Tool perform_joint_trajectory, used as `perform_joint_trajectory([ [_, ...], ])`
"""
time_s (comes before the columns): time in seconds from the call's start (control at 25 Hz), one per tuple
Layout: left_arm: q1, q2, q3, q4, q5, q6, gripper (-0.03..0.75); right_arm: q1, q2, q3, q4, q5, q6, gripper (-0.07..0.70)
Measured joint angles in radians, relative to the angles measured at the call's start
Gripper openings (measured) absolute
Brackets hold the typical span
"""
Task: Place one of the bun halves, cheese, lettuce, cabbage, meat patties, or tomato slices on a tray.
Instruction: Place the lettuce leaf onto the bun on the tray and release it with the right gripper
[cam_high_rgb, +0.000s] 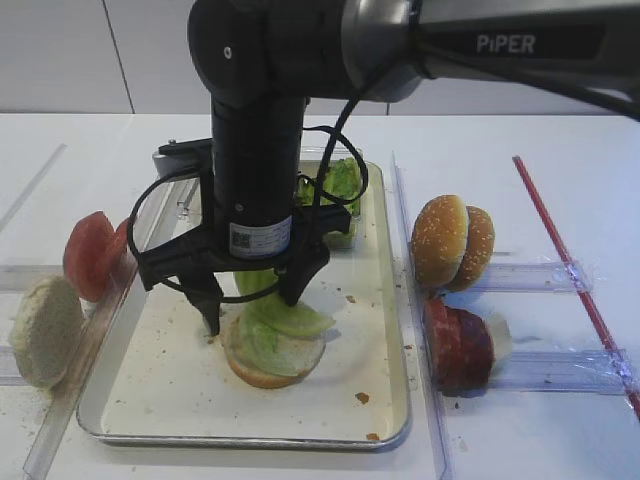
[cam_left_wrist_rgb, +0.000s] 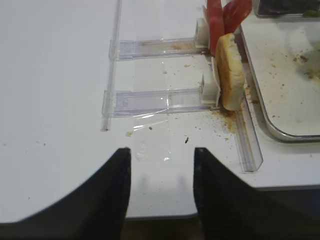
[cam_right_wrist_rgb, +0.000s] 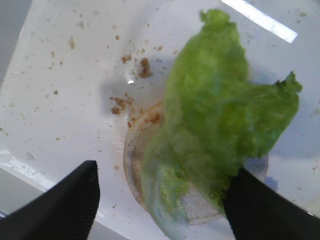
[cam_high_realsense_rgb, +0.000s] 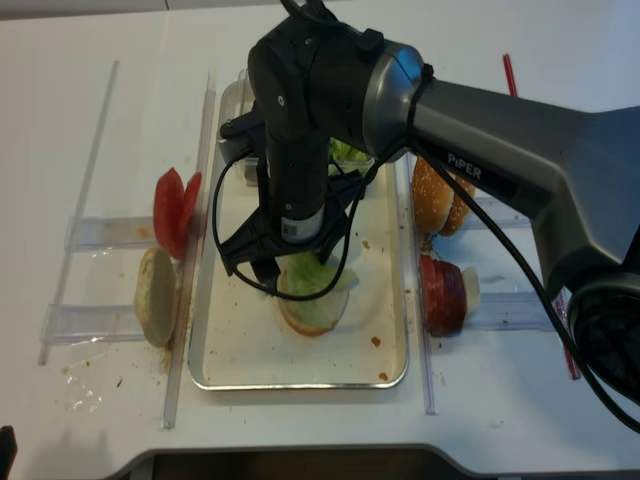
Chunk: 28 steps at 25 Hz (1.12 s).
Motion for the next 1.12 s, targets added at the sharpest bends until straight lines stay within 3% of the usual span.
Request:
perform_joint_trajectory([
  [0.4, 0.0, 0.0, 0.0, 0.0, 0.0, 0.0, 0.286, 0.0, -0.015, 0.0, -0.011, 0.0, 0.02, 0.587],
  [1.12, 0.0, 0.0, 0.0, 0.0, 0.0, 0.0, 0.286, -0.006, -0.147, 0.0, -0.014, 0.002, 0.029, 0.594],
])
